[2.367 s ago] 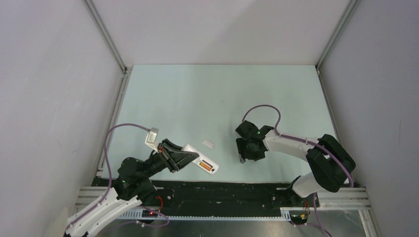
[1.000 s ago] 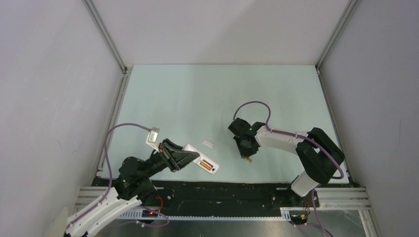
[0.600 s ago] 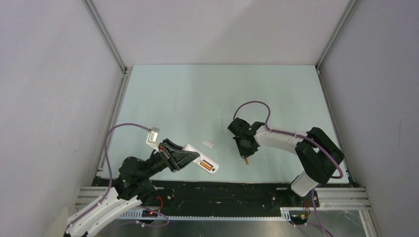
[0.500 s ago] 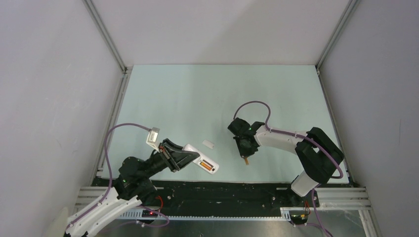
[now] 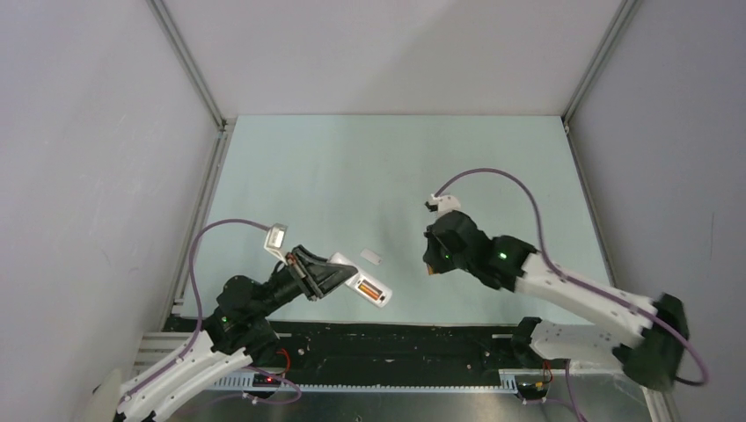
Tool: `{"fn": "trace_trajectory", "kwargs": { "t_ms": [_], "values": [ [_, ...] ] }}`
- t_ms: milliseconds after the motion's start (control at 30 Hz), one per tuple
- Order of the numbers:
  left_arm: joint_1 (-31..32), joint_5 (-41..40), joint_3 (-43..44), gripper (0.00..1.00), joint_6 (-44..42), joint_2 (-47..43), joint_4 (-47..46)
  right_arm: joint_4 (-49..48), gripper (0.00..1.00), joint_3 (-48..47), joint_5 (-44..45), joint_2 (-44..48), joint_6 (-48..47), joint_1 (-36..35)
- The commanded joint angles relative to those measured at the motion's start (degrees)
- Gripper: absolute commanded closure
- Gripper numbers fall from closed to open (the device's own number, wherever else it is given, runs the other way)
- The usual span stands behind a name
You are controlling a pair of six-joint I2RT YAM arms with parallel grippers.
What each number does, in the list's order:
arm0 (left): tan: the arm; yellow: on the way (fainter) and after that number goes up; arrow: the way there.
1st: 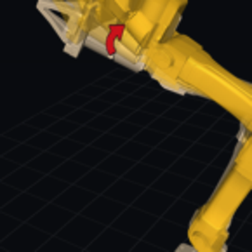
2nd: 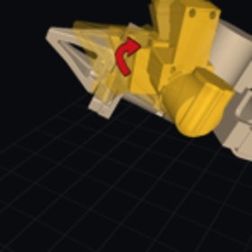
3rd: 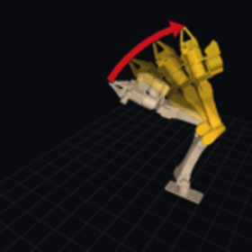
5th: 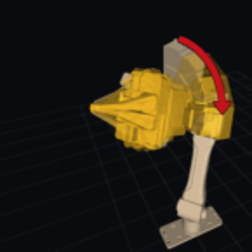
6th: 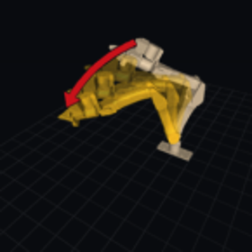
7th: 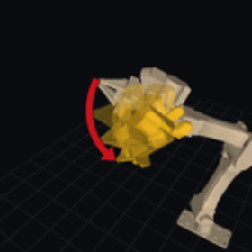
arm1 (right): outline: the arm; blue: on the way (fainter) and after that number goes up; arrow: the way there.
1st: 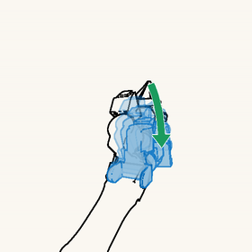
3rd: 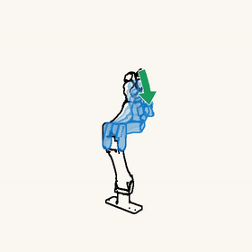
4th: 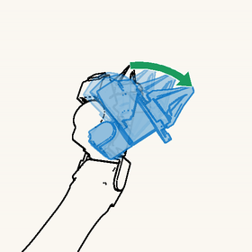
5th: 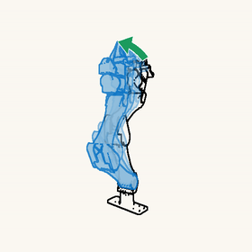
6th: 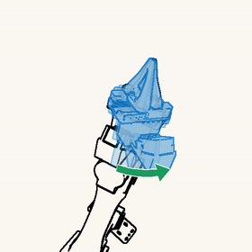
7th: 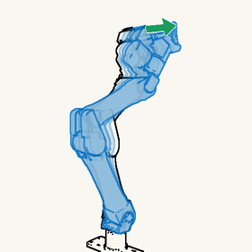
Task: Load the batteries into the remote control
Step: Pick up the battery from the center of the board, then load the battery into the remote control.
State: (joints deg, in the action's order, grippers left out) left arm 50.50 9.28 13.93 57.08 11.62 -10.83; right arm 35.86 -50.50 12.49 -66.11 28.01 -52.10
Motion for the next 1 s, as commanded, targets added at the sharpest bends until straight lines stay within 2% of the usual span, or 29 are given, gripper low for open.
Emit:
{"fn": "trace_trajectory", "kwargs": {
  "t_ms": [0, 133, 367, 767, 967],
  "values": [
    [0.1, -3.4, 1.7, 1.00, 6.2, 1.1, -1.4, -8.2, 1.00, -2.8, 6.9, 12.1, -3.6, -7.4],
    [0.1, -3.1, 2.0, 1.00, 9.3, 2.9, -1.4, -11.9, 1.00, -7.7, 9.5, 15.0, -7.4, -14.1],
    [0.1, -1.0, 3.2, 1.00, 10.0, 5.6, -1.3, -15.3, 1.00, -17.1, 10.4, 9.2, -14.9, -24.1],
    [0.1, -0.4, 3.9, 1.00, 10.9, 6.0, -1.4, -14.8, 1.00, -19.3, -2.7, 2.8, -17.5, -25.2],
    [0.1, -0.4, 4.0, 1.00, 11.3, 6.3, -1.4, -14.1, 1.00, -19.2, -3.4, 1.6, -18.3, -25.4]
  ]
}}
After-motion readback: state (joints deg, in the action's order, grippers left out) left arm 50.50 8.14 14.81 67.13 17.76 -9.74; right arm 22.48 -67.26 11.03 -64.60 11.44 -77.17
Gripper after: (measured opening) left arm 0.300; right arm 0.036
